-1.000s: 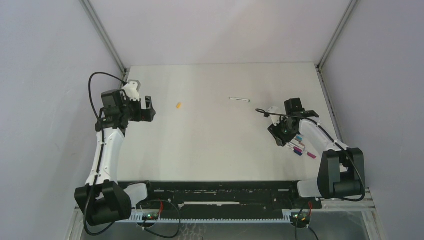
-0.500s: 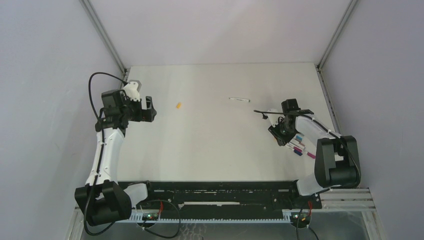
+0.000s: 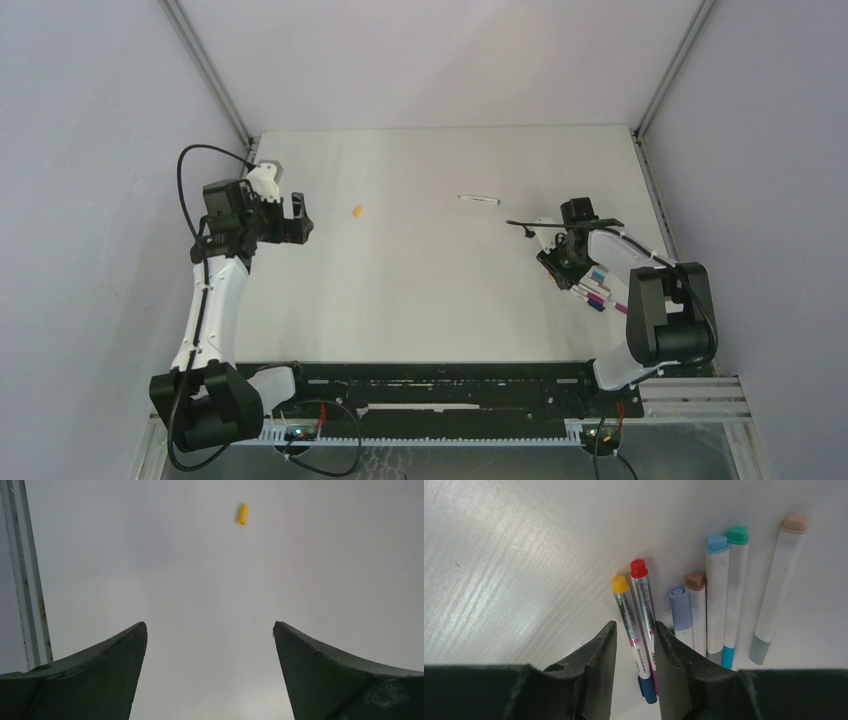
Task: Open the pen caps
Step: Pick up the pen from the center of the board.
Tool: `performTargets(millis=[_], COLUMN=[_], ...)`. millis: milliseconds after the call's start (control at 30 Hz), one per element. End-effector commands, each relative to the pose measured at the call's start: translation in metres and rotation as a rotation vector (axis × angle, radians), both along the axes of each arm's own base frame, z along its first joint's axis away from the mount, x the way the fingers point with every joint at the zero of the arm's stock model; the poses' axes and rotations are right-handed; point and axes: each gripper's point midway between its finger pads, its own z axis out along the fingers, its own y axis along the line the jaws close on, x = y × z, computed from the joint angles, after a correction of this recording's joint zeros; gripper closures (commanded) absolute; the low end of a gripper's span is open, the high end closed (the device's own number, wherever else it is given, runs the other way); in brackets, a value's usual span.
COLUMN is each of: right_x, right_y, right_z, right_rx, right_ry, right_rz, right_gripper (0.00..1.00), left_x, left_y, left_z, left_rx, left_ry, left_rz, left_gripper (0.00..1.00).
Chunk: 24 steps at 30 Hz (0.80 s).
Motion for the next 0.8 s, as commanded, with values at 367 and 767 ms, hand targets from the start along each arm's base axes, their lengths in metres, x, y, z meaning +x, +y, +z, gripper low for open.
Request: performTargets(millis=[367,767], right_x=[0.0095,0.0036], right_y=[-0.0019,0.0066], right_z=[0.0108,0.001], right_rx=[-0.028,-0.023], right_ry=[-0.058,-0.012], right_rz=[0.027,0.056], right_gripper=[0.63,0.62], left_x=[-0.002,-0.002], left_y=[-0.0014,-0.0016], left_z=[-0.0062,-0.0062], left_rx=[-0.003,-0.003], left_ry=[-0.003,-0.003], left_rz=[-0.022,-0.023], left_gripper=[0.0,0.0])
